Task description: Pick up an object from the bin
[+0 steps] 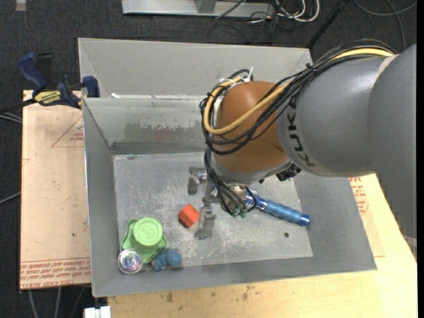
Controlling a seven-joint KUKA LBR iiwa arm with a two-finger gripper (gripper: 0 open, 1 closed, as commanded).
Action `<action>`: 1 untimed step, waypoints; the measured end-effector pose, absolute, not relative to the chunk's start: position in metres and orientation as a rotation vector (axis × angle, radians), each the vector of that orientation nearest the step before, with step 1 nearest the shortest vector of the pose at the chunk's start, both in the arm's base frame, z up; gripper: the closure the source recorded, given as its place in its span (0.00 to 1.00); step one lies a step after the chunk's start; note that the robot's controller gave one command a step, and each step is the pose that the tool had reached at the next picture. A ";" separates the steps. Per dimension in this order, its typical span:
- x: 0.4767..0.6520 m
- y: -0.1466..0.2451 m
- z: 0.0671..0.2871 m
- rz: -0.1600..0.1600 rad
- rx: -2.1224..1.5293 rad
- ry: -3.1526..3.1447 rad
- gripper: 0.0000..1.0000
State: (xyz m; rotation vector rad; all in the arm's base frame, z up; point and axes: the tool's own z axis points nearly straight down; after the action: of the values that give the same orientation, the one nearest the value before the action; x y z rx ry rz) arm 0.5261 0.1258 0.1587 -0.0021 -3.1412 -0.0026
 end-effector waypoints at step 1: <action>0.534 0.147 0.065 -0.001 -0.129 -3.133 0.00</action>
Offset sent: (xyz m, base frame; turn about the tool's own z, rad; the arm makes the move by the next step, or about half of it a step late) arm 0.0100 0.0199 -0.0887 0.0839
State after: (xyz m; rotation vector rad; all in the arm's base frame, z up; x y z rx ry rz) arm 0.5344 0.1470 0.0653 -0.1294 -3.1329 -0.0006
